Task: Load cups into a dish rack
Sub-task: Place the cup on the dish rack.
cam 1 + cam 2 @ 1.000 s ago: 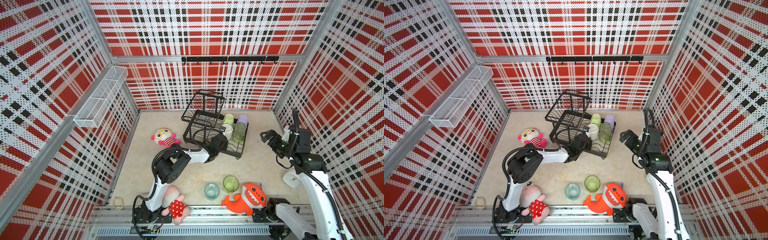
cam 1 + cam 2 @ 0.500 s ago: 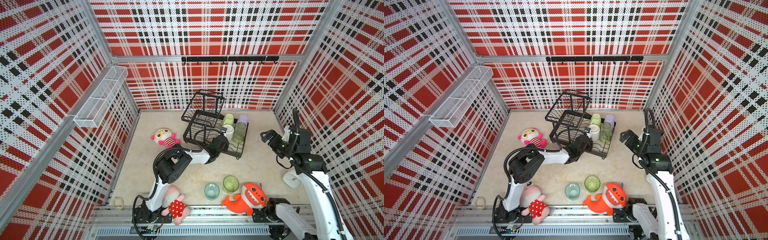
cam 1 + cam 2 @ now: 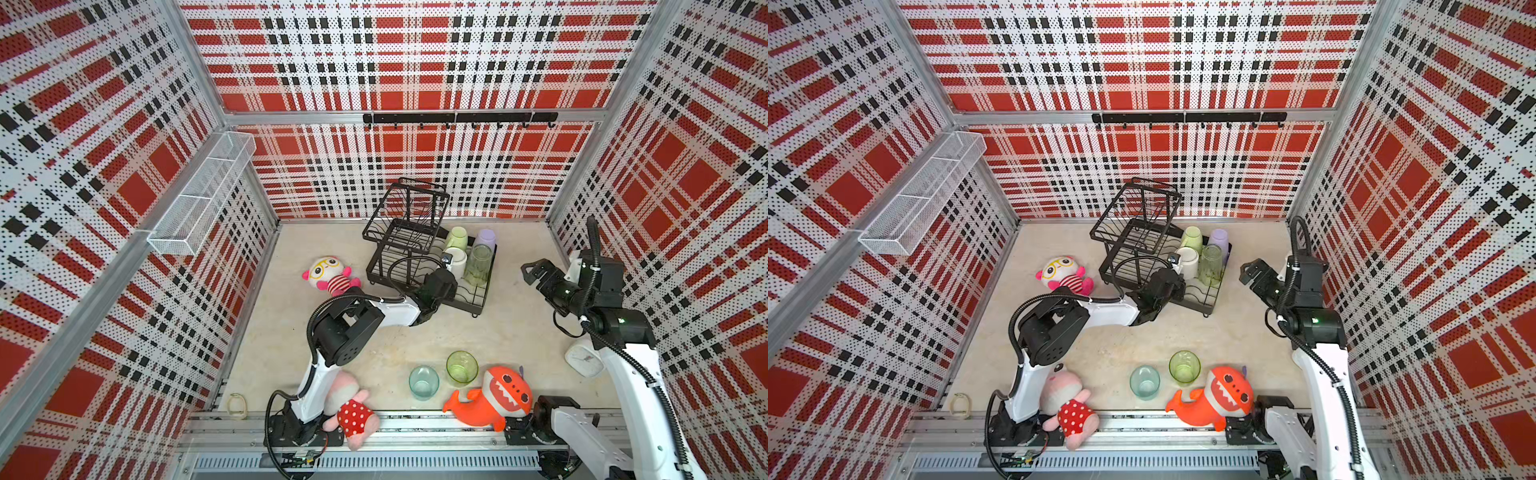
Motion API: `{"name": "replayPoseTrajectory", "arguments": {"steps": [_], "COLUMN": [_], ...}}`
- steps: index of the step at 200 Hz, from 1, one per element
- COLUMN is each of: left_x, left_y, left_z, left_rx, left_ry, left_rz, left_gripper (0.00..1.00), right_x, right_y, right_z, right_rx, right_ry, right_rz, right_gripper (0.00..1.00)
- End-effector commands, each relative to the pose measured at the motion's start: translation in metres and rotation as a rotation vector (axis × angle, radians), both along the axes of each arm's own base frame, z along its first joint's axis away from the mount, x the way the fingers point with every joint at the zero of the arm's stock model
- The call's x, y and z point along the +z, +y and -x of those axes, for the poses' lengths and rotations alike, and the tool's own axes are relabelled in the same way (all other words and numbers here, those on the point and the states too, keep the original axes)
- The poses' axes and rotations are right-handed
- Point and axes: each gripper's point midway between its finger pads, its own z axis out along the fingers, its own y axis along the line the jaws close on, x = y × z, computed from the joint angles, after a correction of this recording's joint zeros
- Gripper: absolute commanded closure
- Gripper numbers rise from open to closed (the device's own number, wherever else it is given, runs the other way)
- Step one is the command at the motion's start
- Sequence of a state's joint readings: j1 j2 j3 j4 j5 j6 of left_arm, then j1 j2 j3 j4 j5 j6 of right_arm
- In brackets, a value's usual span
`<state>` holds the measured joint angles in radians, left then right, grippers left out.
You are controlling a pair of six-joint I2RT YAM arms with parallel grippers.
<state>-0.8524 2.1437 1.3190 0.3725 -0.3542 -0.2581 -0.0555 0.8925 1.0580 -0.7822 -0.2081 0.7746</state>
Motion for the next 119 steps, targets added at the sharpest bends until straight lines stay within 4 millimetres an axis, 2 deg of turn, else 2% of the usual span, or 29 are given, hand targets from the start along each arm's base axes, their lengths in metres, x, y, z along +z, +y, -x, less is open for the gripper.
{"name": "replayPoseTrajectory", "arguments": {"steps": [1,64,119], "left_x": [-0.003,-0.002,0.019], "left_y": [0.009,0.009,0.014], "left_z": [-0.018,-0.017,-0.009], "left_rx": [0.043,0.038,0.056], "left_ry": [-0.007,-0.005,-0.042], "left_rz": [0.02,0.023,0.027], "left_gripper": [0.73,0.73,0.7], "right_x": [0.015,0.012,0.007], "right_y": [-0.003,-0.003,0.007], "right_z": [0.002,0.004,0.001], "right_rx": [-0.005,-0.007,0.06], "right_ry": [-0.034,-0.032,-0.025], "right_rz": [0.011,0.012,0.007], "right_gripper": [0.0,0.0,0.0]}}
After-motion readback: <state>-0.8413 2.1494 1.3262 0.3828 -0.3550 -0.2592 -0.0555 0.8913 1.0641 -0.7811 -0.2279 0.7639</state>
